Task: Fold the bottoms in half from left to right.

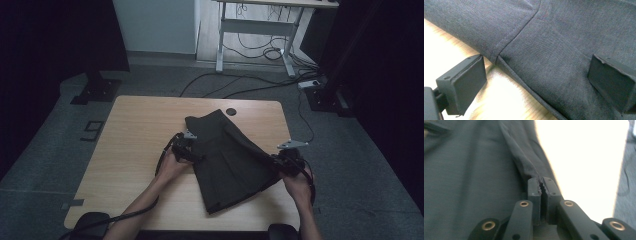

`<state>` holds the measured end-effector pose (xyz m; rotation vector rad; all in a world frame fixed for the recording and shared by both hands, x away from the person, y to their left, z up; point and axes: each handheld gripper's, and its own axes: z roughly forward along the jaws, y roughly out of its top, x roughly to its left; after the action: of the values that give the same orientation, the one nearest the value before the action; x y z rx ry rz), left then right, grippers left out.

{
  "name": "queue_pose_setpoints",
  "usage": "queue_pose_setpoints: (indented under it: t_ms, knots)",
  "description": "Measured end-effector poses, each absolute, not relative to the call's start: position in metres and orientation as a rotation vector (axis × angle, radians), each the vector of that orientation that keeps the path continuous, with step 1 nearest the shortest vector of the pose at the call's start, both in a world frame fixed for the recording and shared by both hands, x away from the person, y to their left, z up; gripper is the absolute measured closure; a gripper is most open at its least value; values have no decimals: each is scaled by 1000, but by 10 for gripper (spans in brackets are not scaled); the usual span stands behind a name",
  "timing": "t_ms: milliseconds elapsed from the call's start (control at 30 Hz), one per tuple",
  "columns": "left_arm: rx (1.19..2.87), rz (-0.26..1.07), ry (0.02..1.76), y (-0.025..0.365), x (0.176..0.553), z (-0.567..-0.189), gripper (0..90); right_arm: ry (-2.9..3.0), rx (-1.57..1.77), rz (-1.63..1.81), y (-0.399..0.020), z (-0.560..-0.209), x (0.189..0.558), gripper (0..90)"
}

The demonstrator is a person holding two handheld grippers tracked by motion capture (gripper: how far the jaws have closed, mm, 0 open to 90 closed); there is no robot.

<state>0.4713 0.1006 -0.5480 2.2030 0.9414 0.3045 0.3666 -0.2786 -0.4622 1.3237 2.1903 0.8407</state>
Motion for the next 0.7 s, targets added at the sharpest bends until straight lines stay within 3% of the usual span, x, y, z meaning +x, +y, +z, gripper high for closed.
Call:
queue_pose_setpoints:
  t_ms: [33, 67, 100, 167, 300, 433, 700]
  knots:
    - [2204, 311, 934, 101, 471, -548, 24, 2177, 1356, 821, -285, -467, 369, 772]
    - [2204, 311, 934, 101, 471, -548, 24, 2177, 1356, 821, -285, -467, 369, 772]
    - [2204, 318, 926, 101, 470, -547, 24, 2139, 1398, 773, -294, -473, 372, 679]
    - [2212, 332, 922, 100, 469, -544, 25, 2109, 1417, 783, -300, -472, 372, 575]
    - [2223, 374, 873, 95, 459, -527, 19, 2097, 1379, 828, -298, -460, 370, 409]
    - [2193, 317, 815, 83, 442, -512, 0, 2125, 1353, 847, -287, -461, 379, 327]
    - [2289, 276, 703, 60, 405, -522, 0, 2165, 1446, 748, -285, -506, 400, 299]
